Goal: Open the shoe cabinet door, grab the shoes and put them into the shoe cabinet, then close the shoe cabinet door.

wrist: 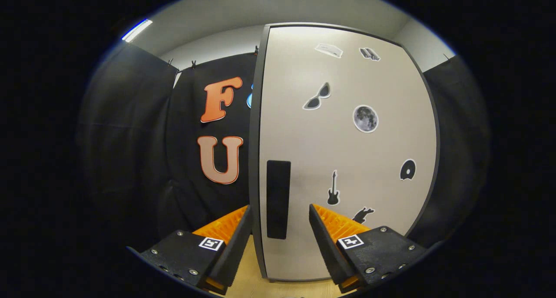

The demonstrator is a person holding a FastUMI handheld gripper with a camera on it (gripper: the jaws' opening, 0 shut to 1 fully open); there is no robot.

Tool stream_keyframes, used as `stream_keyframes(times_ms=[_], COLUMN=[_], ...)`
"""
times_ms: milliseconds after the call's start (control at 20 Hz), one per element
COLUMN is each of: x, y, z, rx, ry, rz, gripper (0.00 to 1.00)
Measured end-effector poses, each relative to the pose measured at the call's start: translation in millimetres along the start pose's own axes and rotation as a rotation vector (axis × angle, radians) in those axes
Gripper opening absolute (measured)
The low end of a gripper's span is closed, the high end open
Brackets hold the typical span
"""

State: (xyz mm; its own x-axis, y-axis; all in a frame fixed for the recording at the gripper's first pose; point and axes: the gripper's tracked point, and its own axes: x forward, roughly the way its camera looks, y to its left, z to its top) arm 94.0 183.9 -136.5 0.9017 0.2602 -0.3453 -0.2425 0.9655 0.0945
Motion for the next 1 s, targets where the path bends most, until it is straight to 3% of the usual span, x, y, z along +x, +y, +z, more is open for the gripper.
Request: stream_keyframes(times_ms=[200, 300, 350, 650, 1000], x=[29.7, 37.2, 36.2, 31.3, 3.8], y=[-3.1, 3.5, 3.9, 5.2, 3.0], z=[-11.0, -20.5, -18.8, -21.4, -19.4], rx=[0.036, 0.1, 0.125, 0.139, 0.137], ry=[0.046, 0.093, 0.09, 0.112, 0.084], rz=[-0.073, -0.075, -0.09, -0.073, 0.002], gripper=[0.68, 0.54, 0.41, 0.25, 0.23])
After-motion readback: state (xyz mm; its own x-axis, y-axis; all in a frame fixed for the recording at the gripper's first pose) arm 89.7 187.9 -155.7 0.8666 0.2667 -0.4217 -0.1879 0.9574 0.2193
